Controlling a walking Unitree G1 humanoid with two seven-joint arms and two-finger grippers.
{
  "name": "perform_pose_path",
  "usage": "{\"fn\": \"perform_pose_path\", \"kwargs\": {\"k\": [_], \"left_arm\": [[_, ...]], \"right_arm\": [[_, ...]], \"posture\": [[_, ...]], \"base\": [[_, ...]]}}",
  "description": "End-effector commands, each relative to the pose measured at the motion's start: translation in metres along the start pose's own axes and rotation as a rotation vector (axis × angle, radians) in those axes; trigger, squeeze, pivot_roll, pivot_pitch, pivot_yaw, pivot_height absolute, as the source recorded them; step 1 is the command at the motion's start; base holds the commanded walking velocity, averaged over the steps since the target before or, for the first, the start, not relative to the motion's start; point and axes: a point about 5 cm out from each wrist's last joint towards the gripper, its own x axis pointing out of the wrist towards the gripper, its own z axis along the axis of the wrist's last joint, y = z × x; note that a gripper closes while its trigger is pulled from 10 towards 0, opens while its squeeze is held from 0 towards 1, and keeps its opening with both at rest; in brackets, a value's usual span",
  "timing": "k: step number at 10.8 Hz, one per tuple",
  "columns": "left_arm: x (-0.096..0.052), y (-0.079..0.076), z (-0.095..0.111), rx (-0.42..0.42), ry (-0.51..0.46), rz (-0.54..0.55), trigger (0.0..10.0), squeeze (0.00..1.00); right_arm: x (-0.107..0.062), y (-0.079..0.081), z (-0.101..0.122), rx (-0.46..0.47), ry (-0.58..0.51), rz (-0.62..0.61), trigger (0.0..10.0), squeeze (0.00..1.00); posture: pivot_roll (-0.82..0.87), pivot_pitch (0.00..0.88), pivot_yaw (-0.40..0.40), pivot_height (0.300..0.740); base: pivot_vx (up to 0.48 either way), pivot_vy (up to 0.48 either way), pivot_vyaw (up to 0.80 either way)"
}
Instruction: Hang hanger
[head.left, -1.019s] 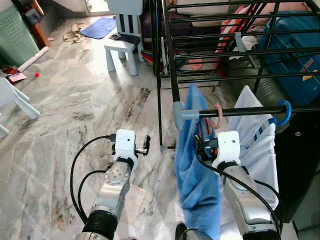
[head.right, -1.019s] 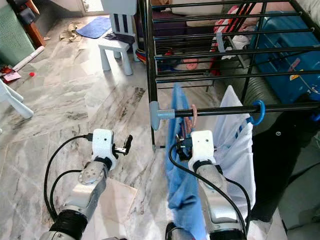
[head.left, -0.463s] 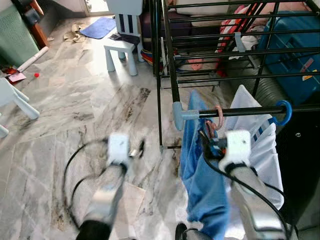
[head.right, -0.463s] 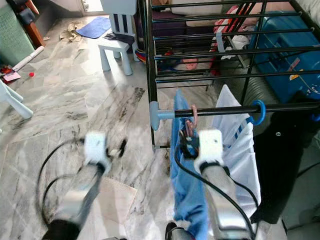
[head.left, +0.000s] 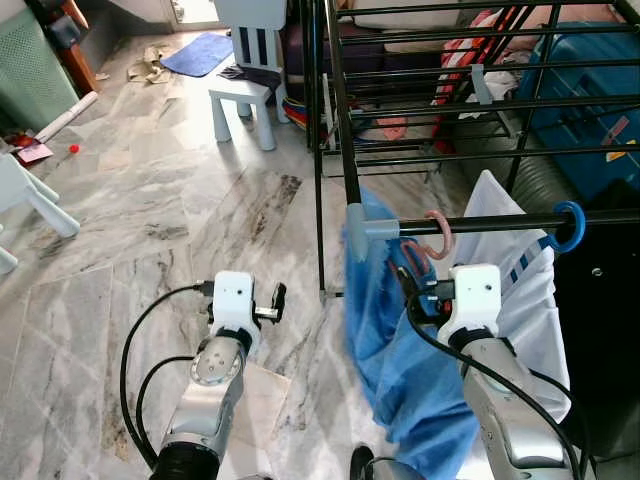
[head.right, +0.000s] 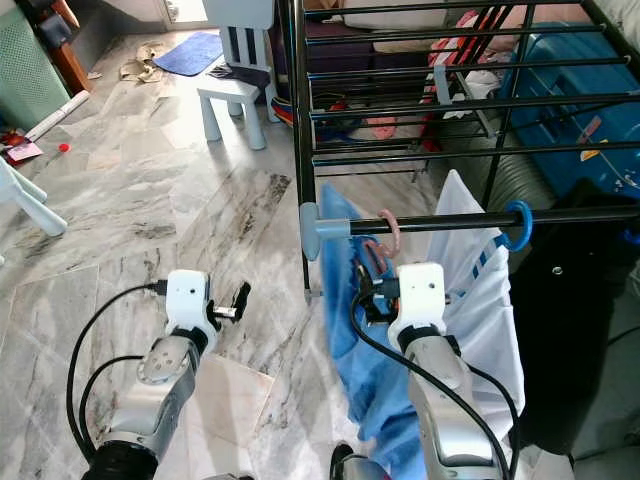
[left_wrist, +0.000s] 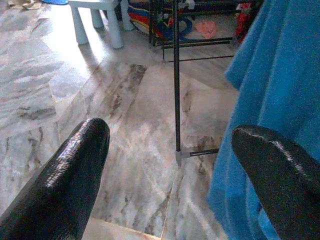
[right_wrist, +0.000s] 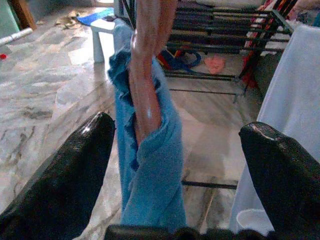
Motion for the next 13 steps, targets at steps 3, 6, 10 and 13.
{"fn": "perform_pose_path", "kwargs": {"k": [3,6,10,13], "left_arm": [[-0.0005,0.0016,-0.0013,0.008,0.017,0.004,10.0,0.0],[0.0004,0.0013,-0.0006,0.008,0.022,0.004,10.0,0.0],[0.0011,-0.0009,-0.0002,0.012,0.023,-0.004,10.0,0.0],[0.0008,-0.002,0.0002,0.011,0.023,-0.003,10.0,0.0]], "right_arm": [[0.0022,0.0043,0.0055,0.019,-0.015,0.024,10.0,0.0],[0.0057,0.0027,0.0064,0.005,-0.01,0.001,10.0,0.0],[0.008,0.0067,0.0068,0.034,-0.003,0.016,10.0,0.0],[0.008,0.0057,0.0051,0.026,0.004,0.012,10.0,0.0]], "posture": [[-0.09,0.177,0.015,0.74],[-0.09,0.183,0.014,0.74],[-0.1,0.191,0.016,0.74],[-0.09,0.195,0.01,0.74]], "base": [[-0.164,0.0,0.0],[-0.269,0.0,0.0],[-0.268,0.0,0.0],[-0.266,0.0,0.0]]}}
